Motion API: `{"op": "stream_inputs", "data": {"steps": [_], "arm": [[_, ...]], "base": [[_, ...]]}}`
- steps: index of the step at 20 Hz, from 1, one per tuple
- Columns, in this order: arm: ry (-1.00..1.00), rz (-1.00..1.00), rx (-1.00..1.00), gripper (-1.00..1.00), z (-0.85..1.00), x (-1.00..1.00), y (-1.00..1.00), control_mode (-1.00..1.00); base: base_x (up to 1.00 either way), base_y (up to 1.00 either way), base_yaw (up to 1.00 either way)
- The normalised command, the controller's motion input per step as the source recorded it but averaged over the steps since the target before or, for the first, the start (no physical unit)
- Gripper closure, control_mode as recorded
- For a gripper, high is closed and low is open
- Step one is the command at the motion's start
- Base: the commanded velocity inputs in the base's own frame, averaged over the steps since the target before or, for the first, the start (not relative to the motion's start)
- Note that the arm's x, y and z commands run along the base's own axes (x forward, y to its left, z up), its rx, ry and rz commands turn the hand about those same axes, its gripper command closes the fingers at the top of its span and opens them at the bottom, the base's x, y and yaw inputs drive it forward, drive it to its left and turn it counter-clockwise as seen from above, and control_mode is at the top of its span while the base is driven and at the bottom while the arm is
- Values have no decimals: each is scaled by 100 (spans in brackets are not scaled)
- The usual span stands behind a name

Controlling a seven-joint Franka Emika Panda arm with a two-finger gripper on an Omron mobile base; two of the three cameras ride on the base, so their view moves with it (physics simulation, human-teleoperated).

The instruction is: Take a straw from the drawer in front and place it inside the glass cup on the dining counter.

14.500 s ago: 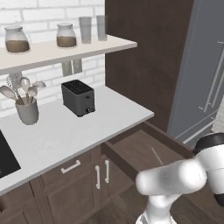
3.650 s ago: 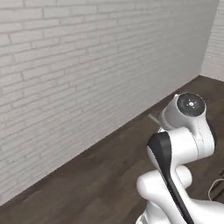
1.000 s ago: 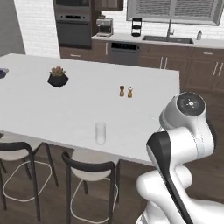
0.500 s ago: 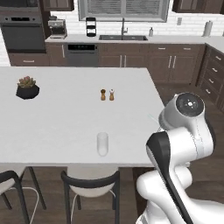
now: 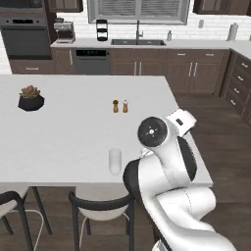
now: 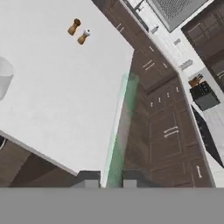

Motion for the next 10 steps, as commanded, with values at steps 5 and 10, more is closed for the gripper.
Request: {"op": "stream_inputs", "data": {"steps": [5,10], "arm": [[-15,12,42,100,30,23,4,-100],[0,42,53,100,13,43,0,-100]], "base": [[0,0,0],[0,0,0]]}}
